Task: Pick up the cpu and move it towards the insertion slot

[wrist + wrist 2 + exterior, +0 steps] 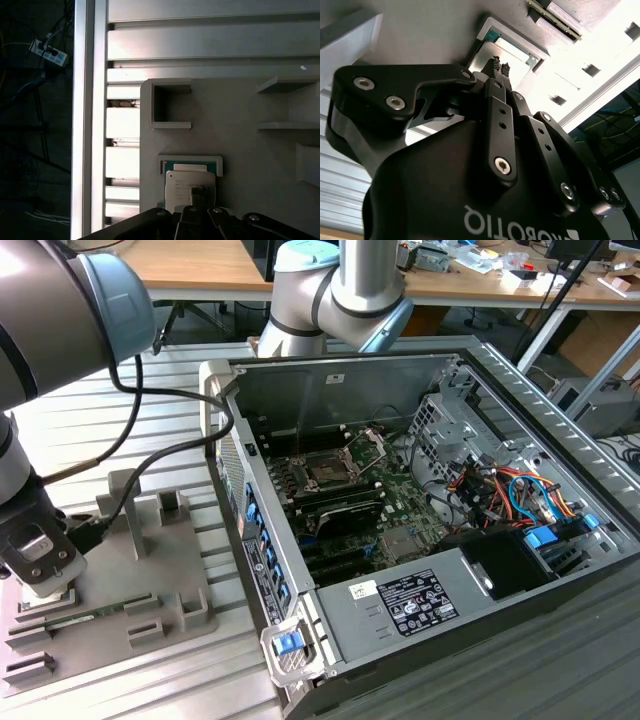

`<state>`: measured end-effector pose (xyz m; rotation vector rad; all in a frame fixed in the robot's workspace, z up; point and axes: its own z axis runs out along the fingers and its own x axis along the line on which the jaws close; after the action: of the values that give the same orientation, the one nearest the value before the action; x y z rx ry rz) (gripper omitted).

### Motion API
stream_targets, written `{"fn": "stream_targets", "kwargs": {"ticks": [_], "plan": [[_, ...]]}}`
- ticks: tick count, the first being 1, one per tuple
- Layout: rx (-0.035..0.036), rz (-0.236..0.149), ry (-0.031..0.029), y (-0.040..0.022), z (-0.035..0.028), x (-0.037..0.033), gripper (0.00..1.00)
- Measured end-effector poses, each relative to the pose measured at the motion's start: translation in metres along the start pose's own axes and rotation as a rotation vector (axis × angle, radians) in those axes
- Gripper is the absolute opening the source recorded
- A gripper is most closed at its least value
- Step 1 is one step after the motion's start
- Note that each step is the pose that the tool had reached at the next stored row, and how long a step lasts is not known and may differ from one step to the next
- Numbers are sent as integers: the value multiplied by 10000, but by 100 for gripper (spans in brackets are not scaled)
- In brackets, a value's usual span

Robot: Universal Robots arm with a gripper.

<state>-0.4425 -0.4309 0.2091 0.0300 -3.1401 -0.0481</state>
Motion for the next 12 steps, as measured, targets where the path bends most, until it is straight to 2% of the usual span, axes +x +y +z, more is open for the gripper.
{"fn": "stream_targets", "kwargs": {"ticks": [12], "plan": [[0,0,-3,-2,44,11,11]]}}
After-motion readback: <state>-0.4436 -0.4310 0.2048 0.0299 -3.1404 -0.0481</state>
